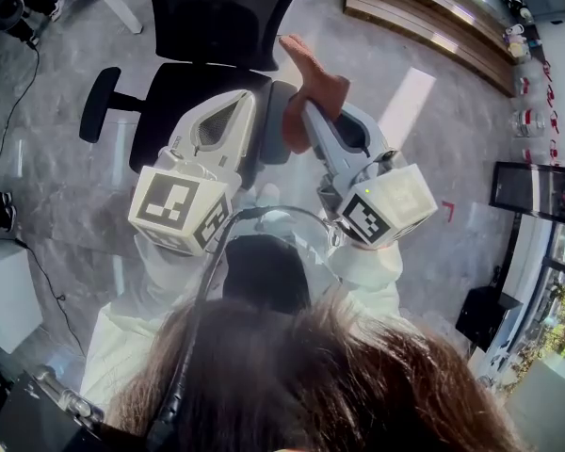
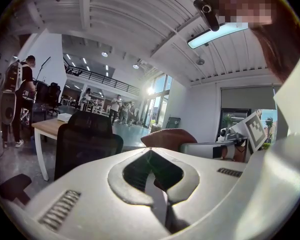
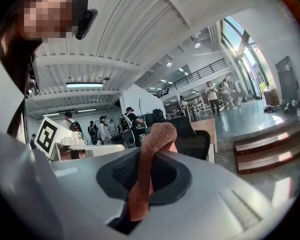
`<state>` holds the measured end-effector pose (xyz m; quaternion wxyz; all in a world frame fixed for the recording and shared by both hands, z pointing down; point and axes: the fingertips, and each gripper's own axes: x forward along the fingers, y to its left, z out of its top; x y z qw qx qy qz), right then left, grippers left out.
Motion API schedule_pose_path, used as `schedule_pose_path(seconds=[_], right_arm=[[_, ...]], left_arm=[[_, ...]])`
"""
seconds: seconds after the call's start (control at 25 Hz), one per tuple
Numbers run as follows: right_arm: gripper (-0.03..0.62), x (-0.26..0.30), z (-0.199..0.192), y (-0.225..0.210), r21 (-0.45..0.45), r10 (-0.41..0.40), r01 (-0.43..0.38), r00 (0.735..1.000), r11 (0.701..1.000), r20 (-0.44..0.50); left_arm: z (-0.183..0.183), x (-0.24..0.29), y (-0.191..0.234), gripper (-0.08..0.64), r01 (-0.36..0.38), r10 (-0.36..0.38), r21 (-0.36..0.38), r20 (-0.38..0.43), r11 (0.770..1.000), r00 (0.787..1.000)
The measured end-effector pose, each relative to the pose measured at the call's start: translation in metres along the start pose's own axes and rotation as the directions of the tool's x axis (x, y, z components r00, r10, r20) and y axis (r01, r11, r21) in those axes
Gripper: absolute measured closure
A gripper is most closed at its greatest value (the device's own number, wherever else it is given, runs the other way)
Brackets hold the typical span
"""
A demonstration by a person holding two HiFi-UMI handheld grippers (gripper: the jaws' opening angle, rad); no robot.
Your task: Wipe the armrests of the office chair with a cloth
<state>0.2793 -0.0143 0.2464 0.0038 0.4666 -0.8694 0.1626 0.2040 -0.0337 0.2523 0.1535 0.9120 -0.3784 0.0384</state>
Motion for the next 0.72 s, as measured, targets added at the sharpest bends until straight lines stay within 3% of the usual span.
schedule_pose_path(seconds=[0.72], right_arm=[[0.567, -0.0013, 0.0044, 0.0067, -0.006, 0.034, -0.034, 0.999, 0.999, -0.004]], left_arm=[[0.0041, 0.0008, -0.0039, 0.558, -0.007, 0.007, 0.015, -0.001, 1.0, 1.0]])
